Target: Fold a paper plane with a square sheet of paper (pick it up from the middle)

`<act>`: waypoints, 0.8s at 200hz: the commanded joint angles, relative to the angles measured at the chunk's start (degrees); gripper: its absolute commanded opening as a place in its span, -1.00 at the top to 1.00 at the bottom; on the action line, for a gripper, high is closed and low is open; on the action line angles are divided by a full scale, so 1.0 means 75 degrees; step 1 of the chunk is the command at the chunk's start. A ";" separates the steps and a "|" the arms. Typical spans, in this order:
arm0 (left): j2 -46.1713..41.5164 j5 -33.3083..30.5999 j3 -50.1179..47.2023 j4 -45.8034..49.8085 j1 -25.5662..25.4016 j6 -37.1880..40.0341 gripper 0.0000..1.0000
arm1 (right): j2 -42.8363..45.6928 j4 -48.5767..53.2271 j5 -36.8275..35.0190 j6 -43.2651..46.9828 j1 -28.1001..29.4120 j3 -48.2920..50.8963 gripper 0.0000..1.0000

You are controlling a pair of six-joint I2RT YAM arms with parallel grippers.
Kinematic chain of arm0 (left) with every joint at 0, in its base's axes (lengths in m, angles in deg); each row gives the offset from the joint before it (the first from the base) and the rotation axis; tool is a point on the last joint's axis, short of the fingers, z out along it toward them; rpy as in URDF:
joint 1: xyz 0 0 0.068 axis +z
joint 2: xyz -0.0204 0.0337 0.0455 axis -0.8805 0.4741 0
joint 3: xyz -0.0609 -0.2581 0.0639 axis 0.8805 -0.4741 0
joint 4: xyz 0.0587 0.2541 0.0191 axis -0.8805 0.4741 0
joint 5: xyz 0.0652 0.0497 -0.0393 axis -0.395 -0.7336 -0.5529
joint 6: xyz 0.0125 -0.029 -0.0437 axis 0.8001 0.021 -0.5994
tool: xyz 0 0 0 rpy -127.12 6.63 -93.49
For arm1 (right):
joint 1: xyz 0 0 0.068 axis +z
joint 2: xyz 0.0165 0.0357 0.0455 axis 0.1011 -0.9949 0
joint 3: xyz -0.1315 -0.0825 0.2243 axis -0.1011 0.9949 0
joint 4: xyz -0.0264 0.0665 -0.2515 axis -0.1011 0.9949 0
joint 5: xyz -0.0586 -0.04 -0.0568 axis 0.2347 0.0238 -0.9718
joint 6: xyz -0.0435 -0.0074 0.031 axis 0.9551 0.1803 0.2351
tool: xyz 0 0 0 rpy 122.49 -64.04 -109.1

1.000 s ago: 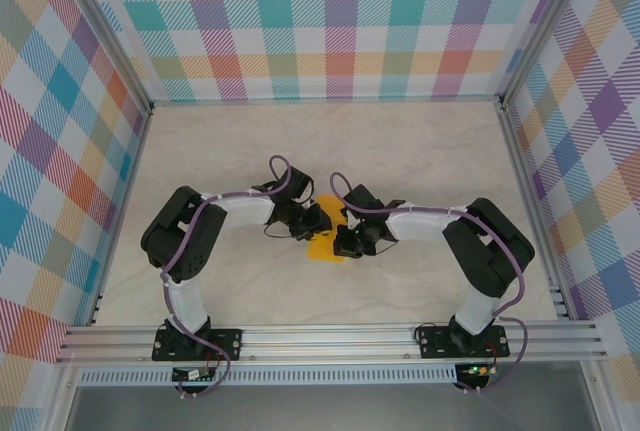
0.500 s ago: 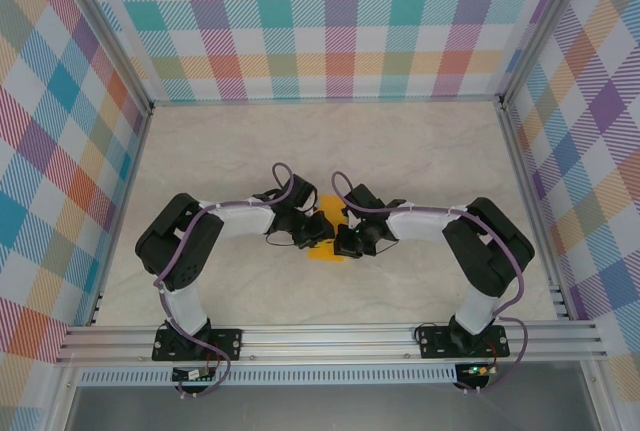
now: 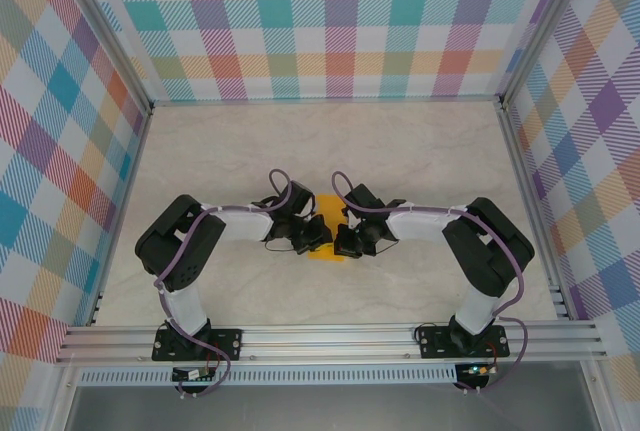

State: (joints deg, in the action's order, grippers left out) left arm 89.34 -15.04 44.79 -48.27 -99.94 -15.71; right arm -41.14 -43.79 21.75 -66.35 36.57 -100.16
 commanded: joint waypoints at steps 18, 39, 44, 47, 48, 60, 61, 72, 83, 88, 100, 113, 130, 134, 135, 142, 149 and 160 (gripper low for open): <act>0.0246 -0.0555 -0.0247 0.0338 -0.0084 0.0089 0.87 | -0.0719 0.0543 -0.0389 0.0041 0.0093 0.0406 0.91; 0.0201 -0.0740 0.0003 0.0755 0.0005 0.0388 0.87 | -0.0748 0.0713 -0.0541 0.0135 0.0093 0.0448 0.91; 0.0190 -0.0801 0.0067 0.0864 0.0037 0.0489 0.87 | -0.0752 0.0740 -0.0564 0.0158 0.0093 0.0460 0.91; 0.0187 -0.0836 0.0112 0.0950 0.0055 0.0527 0.87 | -0.0758 0.0749 -0.0578 0.0167 0.0093 0.0477 0.91; 0.0188 -0.0848 0.0121 0.0969 0.0063 0.0542 0.87 | -0.0753 0.0754 -0.0578 0.0176 0.0093 0.0481 0.91; 0.0183 -0.0883 0.0217 0.1107 0.0177 0.0703 0.87 | -0.0760 0.0814 -0.0624 0.0212 0.0093 0.0511 0.91; 0.0186 -0.0883 0.0226 0.1123 0.0188 0.0712 0.87 | -0.0766 0.0821 -0.0624 0.0204 0.0093 0.0515 0.91; 0.0205 -0.0898 0.0292 0.1191 0.0304 0.0818 0.87 | -0.0784 0.0864 -0.0660 0.0232 0.0093 0.0531 0.91; 0.0256 -0.0900 0.0368 0.1239 0.0431 0.0902 0.87 | -0.0795 0.0887 -0.0684 0.0240 0.0093 0.0566 0.91; 0.0274 -0.0895 0.0402 0.1256 0.0493 0.0941 0.87 | -0.0804 0.0898 -0.0701 0.0242 0.0099 0.0569 0.91; 0.0308 -0.0895 0.0495 0.1346 0.0633 0.1044 0.87 | -0.0807 0.0922 -0.0722 0.0244 0.0093 0.0591 0.91; 0.0329 -0.0895 0.0529 0.1380 0.0809 0.1136 0.86 | -0.0795 0.0905 -0.0731 0.0235 0.0093 0.0625 0.91; 0.0321 -0.0907 0.0596 0.1397 0.1032 0.1189 0.86 | -0.0813 0.0877 -0.0742 0.0221 0.0093 0.0660 0.91; 0.0320 -0.0913 0.0618 0.1415 0.1058 0.1211 0.86 | -0.0826 0.0869 -0.0742 0.0226 0.0093 0.0660 0.91; 0.0325 -0.0916 0.0626 0.1418 0.1069 0.1212 0.86 | -0.0822 0.0872 -0.0742 0.0229 0.0093 0.0660 0.91; 0.0340 -0.0941 0.0670 0.1449 0.1132 0.1248 0.86 | -0.0841 0.0860 -0.0731 0.0209 0.0093 0.0671 0.91; 0.0360 -0.0967 0.0736 0.1487 0.1191 0.1280 0.86 | -0.0842 0.0861 -0.0731 0.0209 0.0093 0.0661 0.91; 0.0394 -0.1040 0.0803 0.1559 0.1281 0.1296 0.86 | -0.0843 0.0863 -0.0731 0.0209 0.0093 0.0670 0.91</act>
State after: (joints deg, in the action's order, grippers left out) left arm 90.36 -15.59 49.16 -40.45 -93.64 -8.04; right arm -41.73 -45.34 22.16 -65.89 36.57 -99.65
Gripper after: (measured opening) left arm 0.073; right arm 0.047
